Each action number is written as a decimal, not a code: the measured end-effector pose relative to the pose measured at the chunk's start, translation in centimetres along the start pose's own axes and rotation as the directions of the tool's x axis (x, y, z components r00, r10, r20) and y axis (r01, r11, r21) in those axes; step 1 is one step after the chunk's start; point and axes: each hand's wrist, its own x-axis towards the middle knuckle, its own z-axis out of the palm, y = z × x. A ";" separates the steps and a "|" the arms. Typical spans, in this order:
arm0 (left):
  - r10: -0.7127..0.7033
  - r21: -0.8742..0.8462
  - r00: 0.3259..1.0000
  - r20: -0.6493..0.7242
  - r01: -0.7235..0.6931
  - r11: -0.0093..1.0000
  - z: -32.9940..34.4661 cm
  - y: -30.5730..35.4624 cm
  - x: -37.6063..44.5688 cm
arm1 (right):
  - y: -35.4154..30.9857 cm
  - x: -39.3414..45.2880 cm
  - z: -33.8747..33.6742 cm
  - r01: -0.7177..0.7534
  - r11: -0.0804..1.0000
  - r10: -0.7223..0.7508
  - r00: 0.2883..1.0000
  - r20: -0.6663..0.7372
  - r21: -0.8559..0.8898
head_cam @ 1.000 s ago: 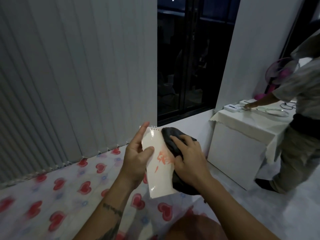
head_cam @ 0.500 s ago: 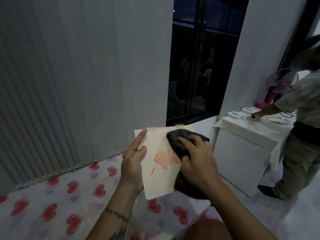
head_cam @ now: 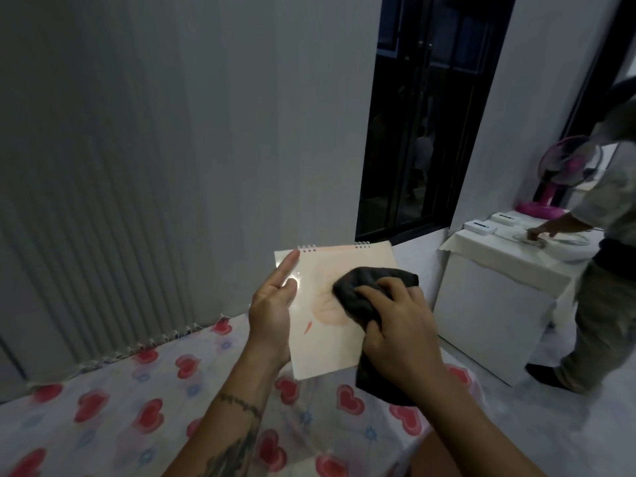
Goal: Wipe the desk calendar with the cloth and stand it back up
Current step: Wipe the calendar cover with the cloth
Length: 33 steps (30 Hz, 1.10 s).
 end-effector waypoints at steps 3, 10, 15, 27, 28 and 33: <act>-0.028 0.005 0.998 0.050 0.028 1.000 0.4 -0.6 -0.3 | -2.7 0.0 0.9 0.029 0.999 -0.029 1.000 0.001 -0.027; -0.048 -0.023 0.999 0.008 0.048 0.999 -1.5 -0.2 1.1 | 0.0 -2.9 0.1 0.144 0.985 -0.156 0.979 0.129 0.097; -0.034 -0.044 0.998 0.047 0.036 0.998 -1.0 -0.2 1.7 | -1.0 -1.8 0.1 -0.003 1.000 0.003 1.000 0.002 0.023; -0.040 -0.158 0.989 0.139 0.062 0.985 -0.3 -0.2 2.1 | -3.0 0.1 0.8 -0.130 0.992 0.129 0.988 0.087 0.008; -0.038 -0.151 0.990 0.138 0.059 0.987 -0.3 -0.3 2.0 | -3.6 0.4 0.9 -0.156 0.987 0.151 0.983 0.107 0.036; -0.045 -0.190 0.988 0.150 0.074 0.979 0.4 0.0 2.2 | -5.9 0.2 1.2 -0.026 0.974 -0.013 0.985 0.173 0.225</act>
